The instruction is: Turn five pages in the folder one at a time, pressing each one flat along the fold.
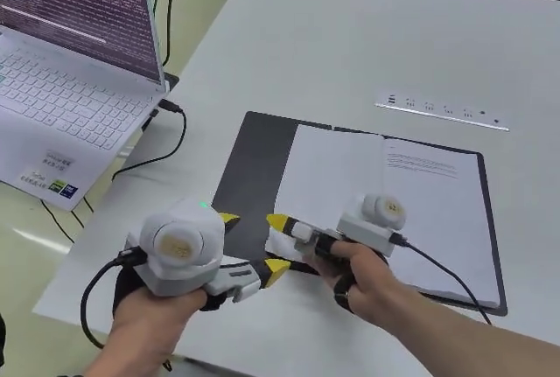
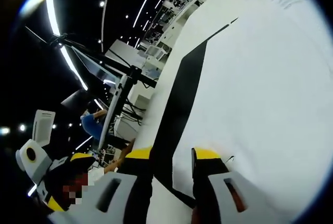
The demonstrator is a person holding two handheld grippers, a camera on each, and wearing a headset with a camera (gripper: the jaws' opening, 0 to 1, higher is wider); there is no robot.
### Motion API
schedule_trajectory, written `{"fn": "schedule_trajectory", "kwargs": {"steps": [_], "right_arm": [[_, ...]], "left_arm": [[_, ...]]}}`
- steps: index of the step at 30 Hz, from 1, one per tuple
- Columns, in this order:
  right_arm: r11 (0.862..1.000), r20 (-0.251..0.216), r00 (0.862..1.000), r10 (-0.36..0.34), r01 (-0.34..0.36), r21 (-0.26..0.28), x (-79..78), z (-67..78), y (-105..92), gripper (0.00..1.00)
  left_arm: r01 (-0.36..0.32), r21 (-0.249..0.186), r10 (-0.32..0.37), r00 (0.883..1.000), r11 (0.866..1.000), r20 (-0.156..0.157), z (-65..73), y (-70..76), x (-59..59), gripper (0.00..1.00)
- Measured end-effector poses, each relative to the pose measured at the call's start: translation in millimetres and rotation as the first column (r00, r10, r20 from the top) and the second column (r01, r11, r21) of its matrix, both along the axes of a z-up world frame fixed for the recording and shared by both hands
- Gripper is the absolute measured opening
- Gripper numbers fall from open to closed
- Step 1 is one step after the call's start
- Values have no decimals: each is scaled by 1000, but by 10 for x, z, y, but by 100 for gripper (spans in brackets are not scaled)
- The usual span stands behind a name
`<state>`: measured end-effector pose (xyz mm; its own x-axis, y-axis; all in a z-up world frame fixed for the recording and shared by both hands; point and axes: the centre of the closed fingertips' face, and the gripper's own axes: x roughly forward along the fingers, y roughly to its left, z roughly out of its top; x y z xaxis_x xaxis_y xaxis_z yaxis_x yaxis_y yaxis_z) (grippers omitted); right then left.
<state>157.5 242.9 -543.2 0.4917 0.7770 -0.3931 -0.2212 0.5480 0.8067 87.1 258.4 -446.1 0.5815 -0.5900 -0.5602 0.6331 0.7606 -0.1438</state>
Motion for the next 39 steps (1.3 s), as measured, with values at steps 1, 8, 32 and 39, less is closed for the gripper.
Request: {"fn": "schedule_trajectory", "kwargs": {"steps": [1,8,32,39], "right_arm": [[1000,9,1000,7,-7,-5,-24,12,-15,28],[999,58,998,5,-4,-32,-42,108,-218,28],[987,151,984,-96,113,-111,-178,357,-1047,22],[983,149,980,-129,146,-113,-183,368,-1220,20]], "left_arm": [[-1,0,1,1000,1000,-2,-11,7,1,57],[1,-10,-1,1000,1000,-11,-48,53,18,50],[73,23,-71,994,997,-82,-468,-124,368,21],[96,25,-93,990,995,-104,-565,-218,392,15]]}}
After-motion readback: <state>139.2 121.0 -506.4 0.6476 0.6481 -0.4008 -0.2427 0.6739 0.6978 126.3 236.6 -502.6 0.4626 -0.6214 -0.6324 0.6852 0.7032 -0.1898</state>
